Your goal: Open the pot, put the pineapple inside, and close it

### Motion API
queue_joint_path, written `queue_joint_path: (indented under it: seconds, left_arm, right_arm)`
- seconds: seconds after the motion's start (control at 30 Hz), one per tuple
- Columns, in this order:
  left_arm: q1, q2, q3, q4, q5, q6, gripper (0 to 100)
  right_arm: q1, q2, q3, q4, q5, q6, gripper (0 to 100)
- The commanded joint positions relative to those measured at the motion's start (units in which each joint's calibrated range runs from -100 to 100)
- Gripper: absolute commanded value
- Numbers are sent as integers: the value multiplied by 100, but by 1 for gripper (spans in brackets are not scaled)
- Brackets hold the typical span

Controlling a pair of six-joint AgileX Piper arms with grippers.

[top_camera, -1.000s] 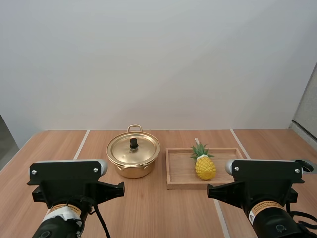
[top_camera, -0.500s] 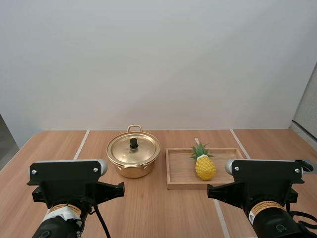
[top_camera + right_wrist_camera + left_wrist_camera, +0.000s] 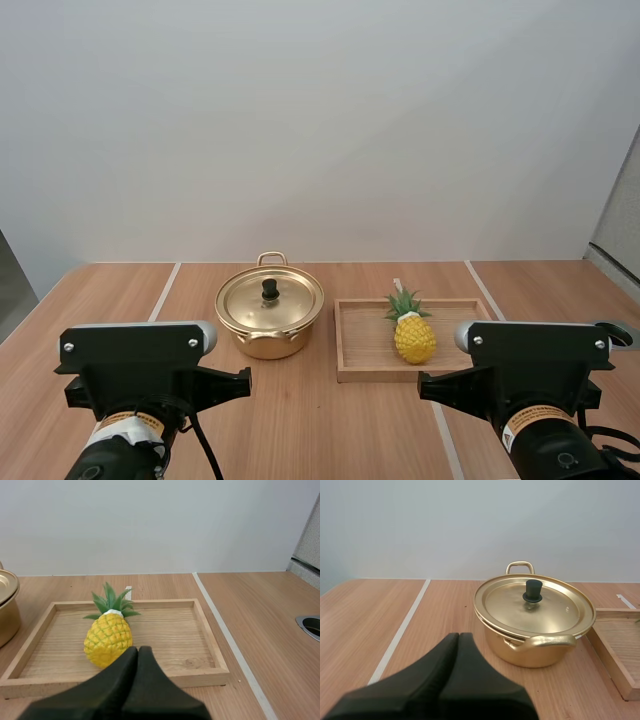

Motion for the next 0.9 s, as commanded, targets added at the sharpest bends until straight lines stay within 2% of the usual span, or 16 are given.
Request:
queue_joint_path:
  seconds: [0.0, 0.7, 0.87]
  left_arm:
    - [8, -30, 9, 11, -138, -18, 0]
    - [8, -30, 9, 0, -199, -18, 0]
    - [8, -30, 9, 12, -254, -18, 0]
  right_arm:
    - [-23, -34, 2, -10, -28, 0, 0]
    - [-23, -34, 2, -10, -28, 0, 0]
    - [-23, -34, 2, 200, -192, 24, 0]
